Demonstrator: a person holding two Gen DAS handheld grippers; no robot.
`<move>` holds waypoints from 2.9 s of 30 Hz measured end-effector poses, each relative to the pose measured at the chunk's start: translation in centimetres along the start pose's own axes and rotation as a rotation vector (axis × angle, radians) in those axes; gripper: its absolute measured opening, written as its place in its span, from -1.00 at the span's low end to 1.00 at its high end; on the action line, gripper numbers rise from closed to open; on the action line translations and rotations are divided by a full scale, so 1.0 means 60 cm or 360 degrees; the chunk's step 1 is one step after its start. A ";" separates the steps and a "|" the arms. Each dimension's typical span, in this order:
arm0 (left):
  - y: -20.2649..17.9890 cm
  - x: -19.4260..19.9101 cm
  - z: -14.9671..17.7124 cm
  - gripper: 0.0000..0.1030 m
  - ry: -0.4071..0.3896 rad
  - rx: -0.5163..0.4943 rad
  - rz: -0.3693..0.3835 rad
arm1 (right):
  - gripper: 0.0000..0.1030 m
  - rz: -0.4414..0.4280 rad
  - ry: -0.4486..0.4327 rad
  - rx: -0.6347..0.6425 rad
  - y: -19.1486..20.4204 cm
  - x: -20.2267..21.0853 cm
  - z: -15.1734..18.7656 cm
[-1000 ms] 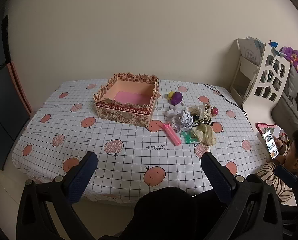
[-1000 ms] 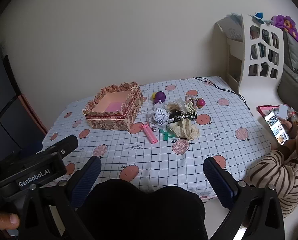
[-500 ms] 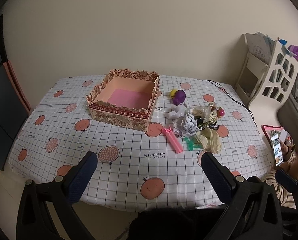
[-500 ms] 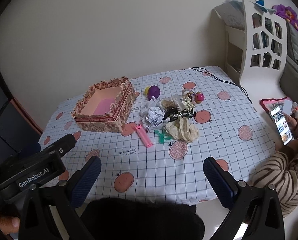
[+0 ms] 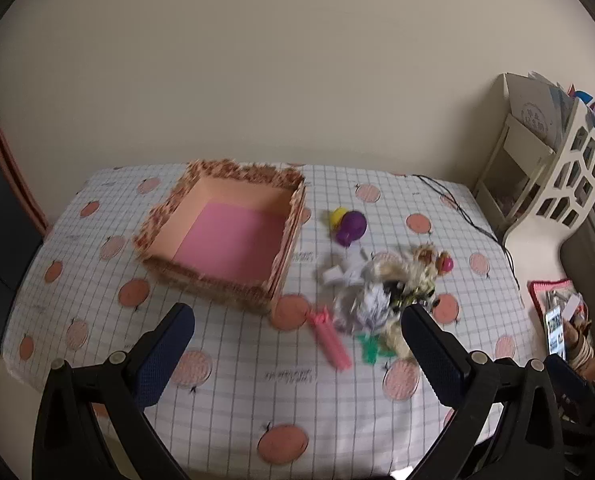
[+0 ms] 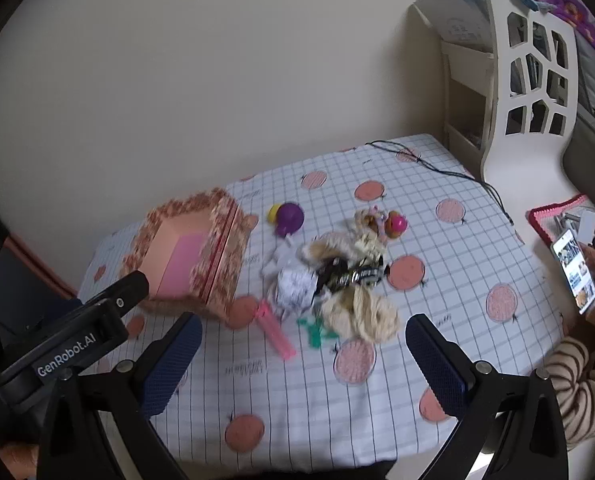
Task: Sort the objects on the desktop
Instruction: 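Move both tools toward the pile of items beside the pink box, then grasp the crumpled grey paper with the left tool while the right tool grasps the cream lace fabric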
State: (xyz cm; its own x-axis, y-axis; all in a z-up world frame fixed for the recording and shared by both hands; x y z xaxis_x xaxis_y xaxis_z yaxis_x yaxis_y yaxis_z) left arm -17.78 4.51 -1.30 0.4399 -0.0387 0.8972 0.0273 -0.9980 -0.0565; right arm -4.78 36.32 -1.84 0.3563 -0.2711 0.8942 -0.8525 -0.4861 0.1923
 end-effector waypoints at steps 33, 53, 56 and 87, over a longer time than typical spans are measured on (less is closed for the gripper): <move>-0.124 -0.184 -0.226 1.00 0.0080 0.0147 0.0220 | 1.00 0.0042 -0.0079 -0.0259 -0.095 -0.140 -0.227; -0.094 -0.362 -0.061 1.00 0.0427 0.0272 0.0258 | 1.00 0.0148 0.0399 -0.0461 -0.171 -0.320 -0.099; -0.094 -0.373 -0.054 1.00 0.0484 0.0273 0.0250 | 1.00 0.0201 0.0487 -0.0511 -0.186 -0.340 -0.082; -0.132 -0.401 -0.019 0.36 0.0640 0.0157 0.0259 | -0.23 0.0020 0.0702 -0.0524 -0.165 -0.391 -0.036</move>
State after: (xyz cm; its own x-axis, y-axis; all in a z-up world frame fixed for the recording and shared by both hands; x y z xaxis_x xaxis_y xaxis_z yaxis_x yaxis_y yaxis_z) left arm -29.58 13.26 -21.96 0.0622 -0.2308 0.9710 0.0808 -0.9685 -0.2354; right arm -5.55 49.30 -23.85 0.2114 0.1334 0.9683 -0.9555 -0.1802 0.2334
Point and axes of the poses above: each gripper's, at about its wrist camera, not at the fingertips, and x roughly against the way its jaws point, y to its left, z to its underside, the point moved 5 cm from there along -x, roughly the way its jaws point, and after that the axes turned 14 degrees about y, right-handed, at the moved point
